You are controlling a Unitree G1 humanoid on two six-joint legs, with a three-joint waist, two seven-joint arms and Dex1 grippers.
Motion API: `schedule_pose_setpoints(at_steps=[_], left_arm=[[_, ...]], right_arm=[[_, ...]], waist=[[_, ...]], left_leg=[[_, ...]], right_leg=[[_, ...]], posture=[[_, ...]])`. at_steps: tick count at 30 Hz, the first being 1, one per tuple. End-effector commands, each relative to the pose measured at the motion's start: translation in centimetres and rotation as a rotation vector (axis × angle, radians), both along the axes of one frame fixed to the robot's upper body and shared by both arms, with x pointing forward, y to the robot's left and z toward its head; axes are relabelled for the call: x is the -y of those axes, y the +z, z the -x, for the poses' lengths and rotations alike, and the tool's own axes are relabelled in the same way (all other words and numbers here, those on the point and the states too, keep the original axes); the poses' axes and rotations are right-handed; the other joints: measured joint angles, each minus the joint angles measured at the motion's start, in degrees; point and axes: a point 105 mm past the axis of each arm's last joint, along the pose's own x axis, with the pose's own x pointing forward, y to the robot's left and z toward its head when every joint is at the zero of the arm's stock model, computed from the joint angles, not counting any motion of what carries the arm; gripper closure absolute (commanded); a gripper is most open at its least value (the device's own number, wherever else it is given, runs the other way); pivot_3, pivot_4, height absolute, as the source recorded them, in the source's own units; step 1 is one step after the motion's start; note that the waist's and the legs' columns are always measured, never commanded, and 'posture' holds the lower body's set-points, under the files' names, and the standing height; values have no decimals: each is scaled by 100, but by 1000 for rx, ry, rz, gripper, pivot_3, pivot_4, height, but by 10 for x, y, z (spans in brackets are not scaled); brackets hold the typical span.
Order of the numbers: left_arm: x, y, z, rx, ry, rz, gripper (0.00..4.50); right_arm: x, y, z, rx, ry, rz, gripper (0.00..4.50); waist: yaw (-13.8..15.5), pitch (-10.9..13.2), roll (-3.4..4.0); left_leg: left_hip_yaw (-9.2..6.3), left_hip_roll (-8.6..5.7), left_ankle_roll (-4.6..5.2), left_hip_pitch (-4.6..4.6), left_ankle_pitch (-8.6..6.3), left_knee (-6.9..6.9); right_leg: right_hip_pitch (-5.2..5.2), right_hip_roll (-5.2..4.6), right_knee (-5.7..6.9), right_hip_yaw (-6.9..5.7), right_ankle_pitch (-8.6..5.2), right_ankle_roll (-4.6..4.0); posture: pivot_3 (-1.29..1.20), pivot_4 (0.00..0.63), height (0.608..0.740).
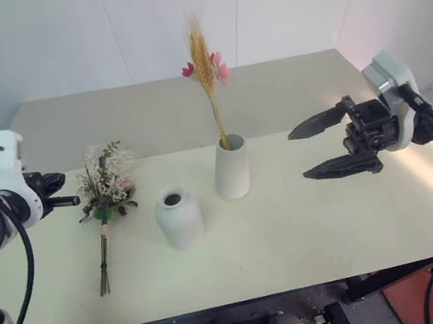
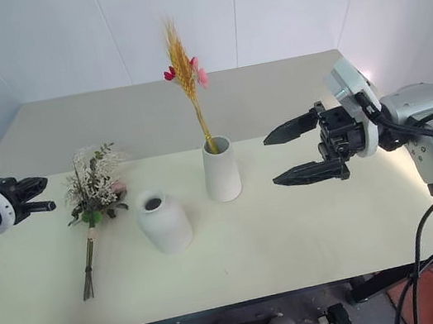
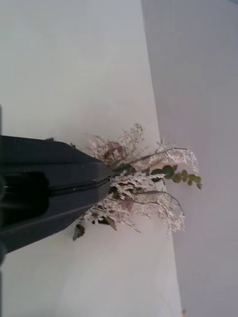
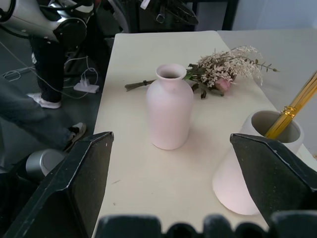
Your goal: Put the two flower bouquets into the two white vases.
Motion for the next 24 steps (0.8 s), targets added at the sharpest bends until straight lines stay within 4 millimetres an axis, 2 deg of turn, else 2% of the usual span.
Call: schedule_pose_setpoints(at_steps=[1,8,13,19,24], left_arm=[[-3,-13,1,-89,32,-20,3956],[0,-24,-4,-184,30,5,1714],[4,-54,-2,-294,58,23,82],[11,-76,2,-384,65,102,33],[21,-105,-3,-454,113,118,33]], right_arm=[[3,7,4,50,6,13,0],[7,11,2,57,-12,25,0],[6,11,-2,57,-16,35,0],[6,11,-2,55,-10,41,0],[3,12,-4,56,-6,34,0]], waist=[[1,0,0],[2,0,0],[15,0,0],[27,0,0],[84,0,0]], left_leg=[[0,0,0,2,0,1],[-4,0,0,2,0,2],[-5,0,0,4,0,7],[-7,-1,0,6,0,7],[-6,-4,-1,27,0,8]], right_leg=[[3,0,1,0,0,0],[3,0,1,-1,0,-1],[9,-1,3,-1,1,-1],[9,-1,9,-2,6,-9],[31,-2,6,-2,6,-10]], posture=[[0,150,740],[0,150,740],[0,150,740],[0,150,740],[0,150,740]])
